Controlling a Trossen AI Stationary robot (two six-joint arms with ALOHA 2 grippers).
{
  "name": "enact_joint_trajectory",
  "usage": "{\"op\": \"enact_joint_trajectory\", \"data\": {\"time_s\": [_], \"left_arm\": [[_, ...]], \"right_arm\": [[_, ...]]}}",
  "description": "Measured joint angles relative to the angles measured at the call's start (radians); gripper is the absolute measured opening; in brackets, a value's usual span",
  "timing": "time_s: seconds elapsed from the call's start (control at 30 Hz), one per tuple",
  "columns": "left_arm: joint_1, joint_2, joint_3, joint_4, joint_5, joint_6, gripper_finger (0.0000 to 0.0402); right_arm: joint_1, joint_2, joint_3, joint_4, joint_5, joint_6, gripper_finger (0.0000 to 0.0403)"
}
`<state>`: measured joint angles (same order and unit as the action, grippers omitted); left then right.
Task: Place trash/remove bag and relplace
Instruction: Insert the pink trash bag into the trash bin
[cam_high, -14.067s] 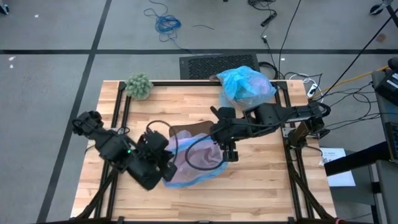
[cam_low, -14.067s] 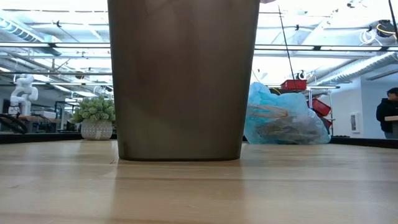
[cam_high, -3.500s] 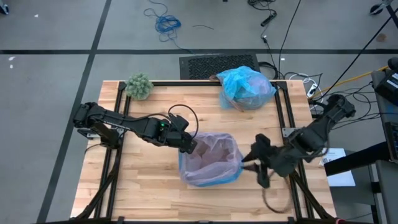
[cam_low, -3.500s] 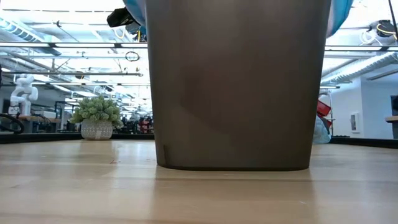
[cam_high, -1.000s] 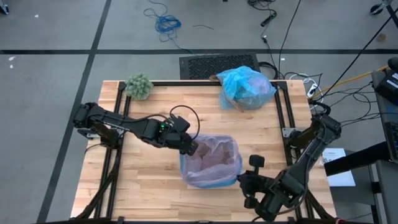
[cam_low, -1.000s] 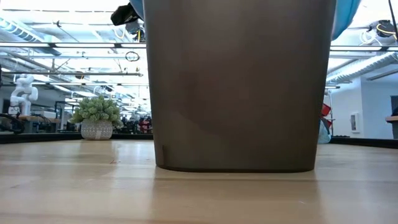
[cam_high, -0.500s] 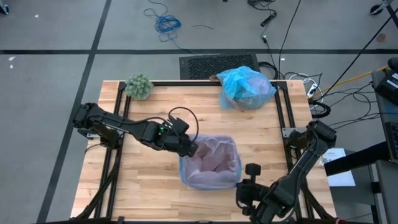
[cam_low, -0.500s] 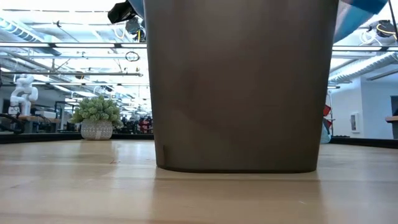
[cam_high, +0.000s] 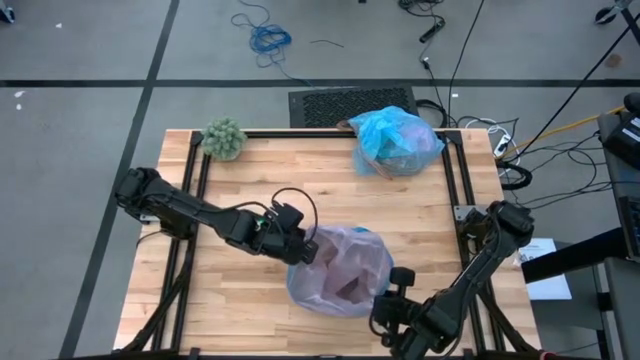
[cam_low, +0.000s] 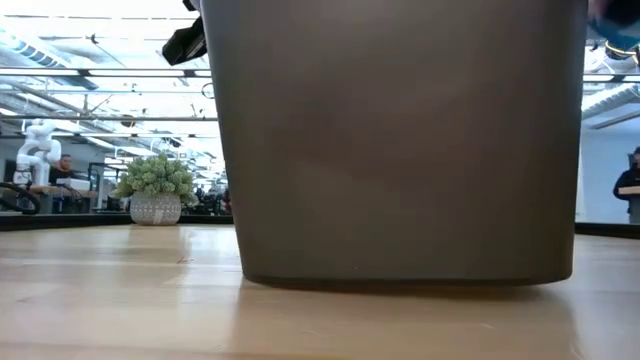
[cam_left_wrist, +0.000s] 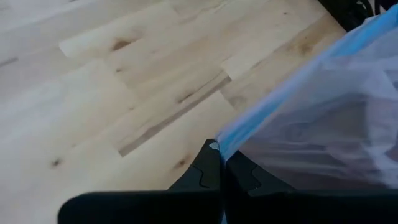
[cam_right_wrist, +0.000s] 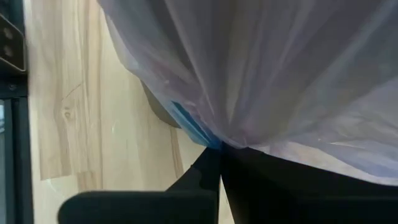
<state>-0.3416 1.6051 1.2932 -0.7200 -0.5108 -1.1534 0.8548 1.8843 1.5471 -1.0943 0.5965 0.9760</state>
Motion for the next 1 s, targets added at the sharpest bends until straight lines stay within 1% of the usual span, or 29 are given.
{"op": "enact_joint_trajectory", "data": {"time_s": [0.13,0.4,0.5,0.6,0.7,0.77,0.87,1.0], "left_arm": [[-0.002,0.001,-0.003,0.004,-0.024,0.007,0.0000],[-0.002,0.003,-0.005,0.009,-0.028,0.011,0.0000],[-0.002,0.003,-0.006,0.018,-0.027,0.016,0.0005],[-0.003,-0.002,-0.008,0.086,-0.001,0.055,0.0025],[-0.005,0.000,0.001,0.148,0.041,0.113,0.0054],[-0.006,0.000,0.031,0.164,0.062,0.138,0.0074],[-0.006,-0.002,0.057,0.167,0.067,0.160,0.0101],[-0.005,-0.002,0.089,0.151,0.067,0.177,0.0123]], "right_arm": [[-0.004,0.004,0.000,0.001,-0.001,0.004,0.0000],[-0.005,0.004,0.000,0.043,-0.004,0.008,0.0000],[-0.003,0.002,0.000,0.067,-0.029,0.009,0.0007],[0.000,-0.012,0.000,0.088,-0.056,0.023,0.0034],[0.006,-0.034,0.000,0.097,-0.067,0.045,0.0074],[0.007,-0.050,0.000,0.096,-0.086,0.056,0.0103],[0.007,-0.078,0.000,0.096,-0.114,0.061,0.0145],[0.012,-0.115,0.000,0.096,-0.133,0.061,0.0186]]}}
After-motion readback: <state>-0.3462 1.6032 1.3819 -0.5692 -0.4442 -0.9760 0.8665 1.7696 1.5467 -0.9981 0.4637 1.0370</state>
